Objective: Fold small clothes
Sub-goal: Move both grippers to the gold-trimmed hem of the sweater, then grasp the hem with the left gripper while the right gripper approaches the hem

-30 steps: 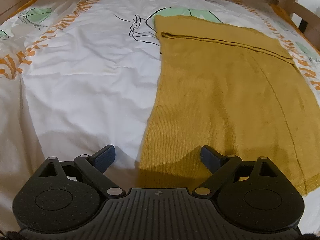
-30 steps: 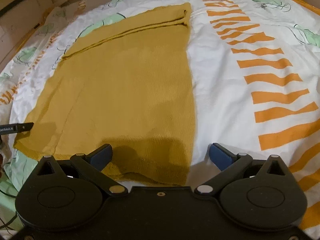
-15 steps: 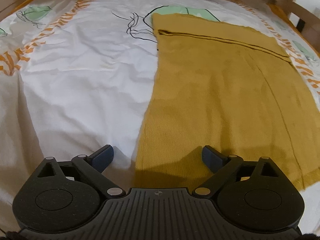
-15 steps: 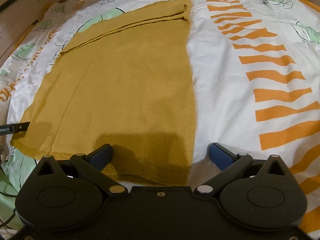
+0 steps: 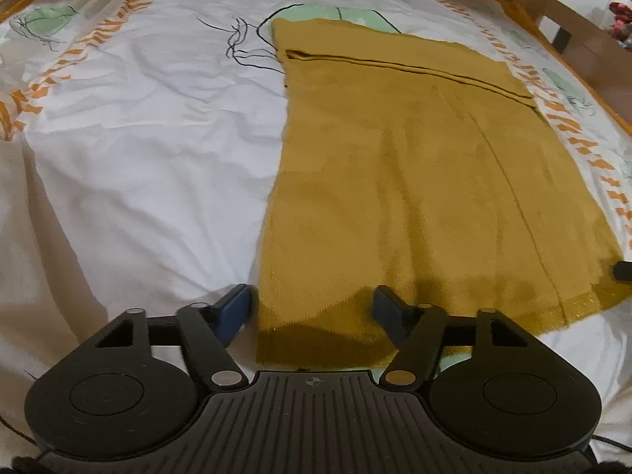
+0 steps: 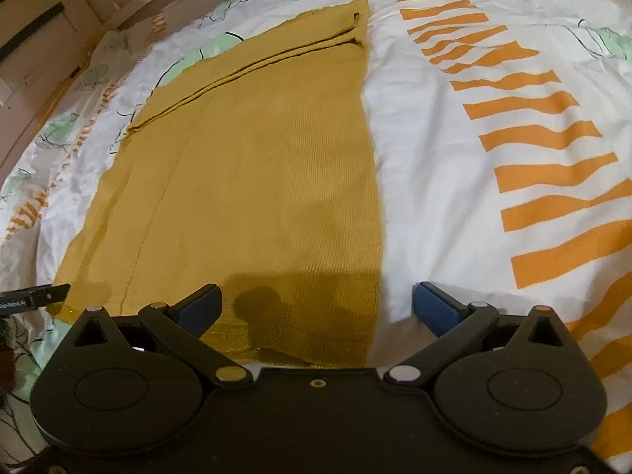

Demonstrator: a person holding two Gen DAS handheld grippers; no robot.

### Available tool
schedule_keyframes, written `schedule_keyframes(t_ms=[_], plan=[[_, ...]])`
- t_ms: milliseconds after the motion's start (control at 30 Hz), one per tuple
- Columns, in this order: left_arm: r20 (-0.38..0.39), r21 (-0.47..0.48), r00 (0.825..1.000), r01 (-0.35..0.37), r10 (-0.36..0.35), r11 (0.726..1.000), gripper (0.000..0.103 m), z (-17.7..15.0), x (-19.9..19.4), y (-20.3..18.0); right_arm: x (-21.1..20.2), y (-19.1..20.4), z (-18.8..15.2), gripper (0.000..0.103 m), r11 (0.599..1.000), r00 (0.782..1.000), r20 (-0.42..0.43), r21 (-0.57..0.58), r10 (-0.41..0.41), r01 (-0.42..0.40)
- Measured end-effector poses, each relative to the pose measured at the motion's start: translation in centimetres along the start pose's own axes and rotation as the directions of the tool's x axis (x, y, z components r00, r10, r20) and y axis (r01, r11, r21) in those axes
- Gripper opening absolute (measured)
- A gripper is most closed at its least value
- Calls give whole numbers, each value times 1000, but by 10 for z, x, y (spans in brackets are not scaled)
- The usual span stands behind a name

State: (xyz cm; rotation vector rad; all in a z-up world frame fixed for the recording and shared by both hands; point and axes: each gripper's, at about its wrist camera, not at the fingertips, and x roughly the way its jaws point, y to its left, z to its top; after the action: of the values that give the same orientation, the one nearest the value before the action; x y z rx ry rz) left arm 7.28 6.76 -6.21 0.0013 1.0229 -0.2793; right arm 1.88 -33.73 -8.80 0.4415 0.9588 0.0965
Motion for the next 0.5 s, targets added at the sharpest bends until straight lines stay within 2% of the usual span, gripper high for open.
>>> schedule_keyframes(t_ms=[133,167,200,333,500], plan=[[-8,-3,1000,26,-26,1000,51,1,1,2,-4,-4,0,103,999,999,-19,18,41,-41],[-7,-4,1000,29,-29,1000,44,1,1,3,-6,-6,0,103,998,998,-26,23,54,-53],[-6,-6,999,36,-36,999,41,1,0,4,-7,-7,-1,103,997,997,-31,28,66,-65],[-3,-19,999,48,-48,999,35,1,0,6,-12,-9,-3,103,994,994,-51,48,101,-98],[0,-42,996,89,-89,995,20,0,0,9,-12,-11,-4,103,991,991,-51,68,122,-119]])
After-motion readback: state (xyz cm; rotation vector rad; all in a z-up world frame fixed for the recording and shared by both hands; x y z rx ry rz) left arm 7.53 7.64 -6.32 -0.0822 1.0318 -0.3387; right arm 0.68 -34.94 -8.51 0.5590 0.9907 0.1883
